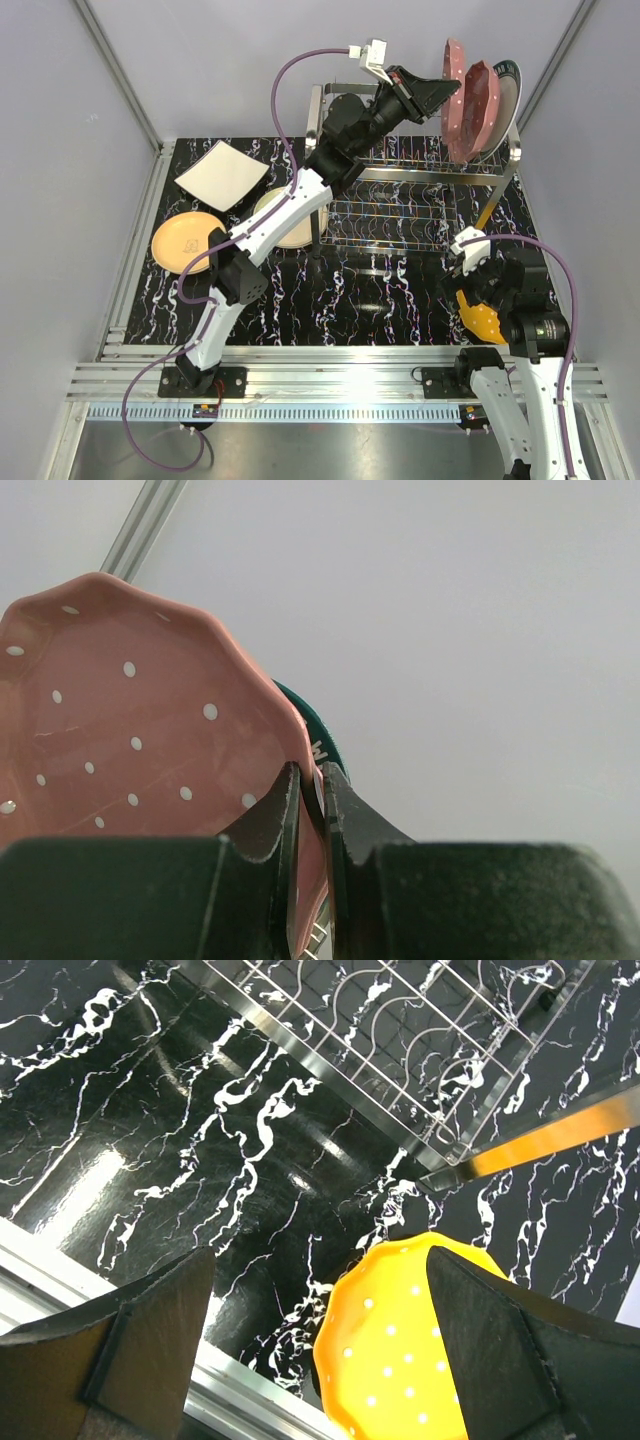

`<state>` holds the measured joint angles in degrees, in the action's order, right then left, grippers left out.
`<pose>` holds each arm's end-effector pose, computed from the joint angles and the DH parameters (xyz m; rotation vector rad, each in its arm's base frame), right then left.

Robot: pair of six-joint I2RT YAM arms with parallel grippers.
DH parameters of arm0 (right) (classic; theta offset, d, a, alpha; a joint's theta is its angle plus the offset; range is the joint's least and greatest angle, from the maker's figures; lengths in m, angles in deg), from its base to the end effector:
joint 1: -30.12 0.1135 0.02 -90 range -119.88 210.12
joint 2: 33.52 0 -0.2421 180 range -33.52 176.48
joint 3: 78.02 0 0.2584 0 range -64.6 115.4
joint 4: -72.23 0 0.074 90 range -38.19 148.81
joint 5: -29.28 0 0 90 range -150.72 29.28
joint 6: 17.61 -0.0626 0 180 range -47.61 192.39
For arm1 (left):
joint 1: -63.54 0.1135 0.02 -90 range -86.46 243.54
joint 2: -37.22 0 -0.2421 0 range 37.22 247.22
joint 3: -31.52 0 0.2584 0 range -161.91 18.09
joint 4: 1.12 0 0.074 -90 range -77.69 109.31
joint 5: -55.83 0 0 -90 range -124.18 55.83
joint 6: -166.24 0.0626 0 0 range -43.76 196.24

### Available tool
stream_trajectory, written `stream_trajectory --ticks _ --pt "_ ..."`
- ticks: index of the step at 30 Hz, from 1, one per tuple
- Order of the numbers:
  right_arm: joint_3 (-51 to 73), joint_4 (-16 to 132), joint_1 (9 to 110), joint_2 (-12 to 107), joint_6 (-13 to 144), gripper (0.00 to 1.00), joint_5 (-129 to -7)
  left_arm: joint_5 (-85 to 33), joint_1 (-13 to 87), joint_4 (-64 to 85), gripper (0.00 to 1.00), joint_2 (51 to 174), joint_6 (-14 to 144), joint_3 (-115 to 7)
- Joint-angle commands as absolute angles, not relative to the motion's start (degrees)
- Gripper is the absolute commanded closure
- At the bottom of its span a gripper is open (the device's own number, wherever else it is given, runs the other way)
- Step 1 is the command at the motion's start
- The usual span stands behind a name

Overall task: Unload the plates from the dish rack
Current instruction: Grab a plate with the left arm, then pass the plate from the left arm to the right

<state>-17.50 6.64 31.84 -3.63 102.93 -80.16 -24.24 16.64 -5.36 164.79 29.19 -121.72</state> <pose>0.1408 0.0251 0.2896 -0.7759 1.9972 0.0774 0.3461 -0.3857 0.4850 0.1753 1.1776 -1.5578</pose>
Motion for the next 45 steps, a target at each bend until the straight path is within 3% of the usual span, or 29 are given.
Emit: stream_trajectory --ticks 1,12,23,35,45 --pt "-17.14 7.66 31.62 -3.81 104.11 0.06 -82.87 -27.14 17.13 -20.12 1.0 157.11 29.04 -126.84" --pt "-10.82 3.96 31.62 1.1 107.98 0.06 -90.07 -29.6 18.27 -19.42 1.0 154.99 27.55 -126.58" --pt "13.88 4.74 31.62 10.51 99.29 0.06 -95.61 -32.41 18.27 -21.09 1.0 151.83 24.65 -123.33" --pt "39.88 13.36 31.62 27.37 82.59 0.09 -92.8 -36.45 17.31 -19.77 1.0 147.08 24.12 -119.2" --pt "48.78 17.15 35.91 35.12 83.89 0.08 -89.12 -41.9 15.46 -18.1 1.0 146.64 25.35 -119.02"
